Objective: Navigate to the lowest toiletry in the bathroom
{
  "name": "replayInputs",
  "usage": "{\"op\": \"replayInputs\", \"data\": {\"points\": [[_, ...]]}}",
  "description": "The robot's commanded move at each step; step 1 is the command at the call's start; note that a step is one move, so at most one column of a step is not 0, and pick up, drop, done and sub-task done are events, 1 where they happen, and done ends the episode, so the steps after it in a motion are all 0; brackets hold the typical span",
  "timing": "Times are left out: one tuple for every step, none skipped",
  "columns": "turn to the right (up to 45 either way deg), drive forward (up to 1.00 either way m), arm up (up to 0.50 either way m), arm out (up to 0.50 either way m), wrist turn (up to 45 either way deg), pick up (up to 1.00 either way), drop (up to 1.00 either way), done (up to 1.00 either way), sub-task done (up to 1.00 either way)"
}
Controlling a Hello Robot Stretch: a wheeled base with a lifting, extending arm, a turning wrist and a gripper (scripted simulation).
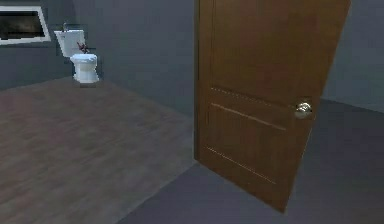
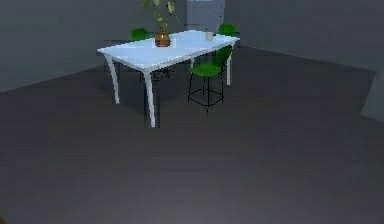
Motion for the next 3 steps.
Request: {"op": "replayInputs", "data": {"points": [[-45.0, 0.0, 0.0, 0.0, 0.0, 0.0, 0.0, 0.0, 0.0], [0.0, 1.0, 0.0, 0.0, 0.0, 0.0, 0.0, 0.0, 0.0], [-9.0, 0.0, 0.0, 0.0, 0.0, 0.0, 0.0, 0.0, 0.0]]}}
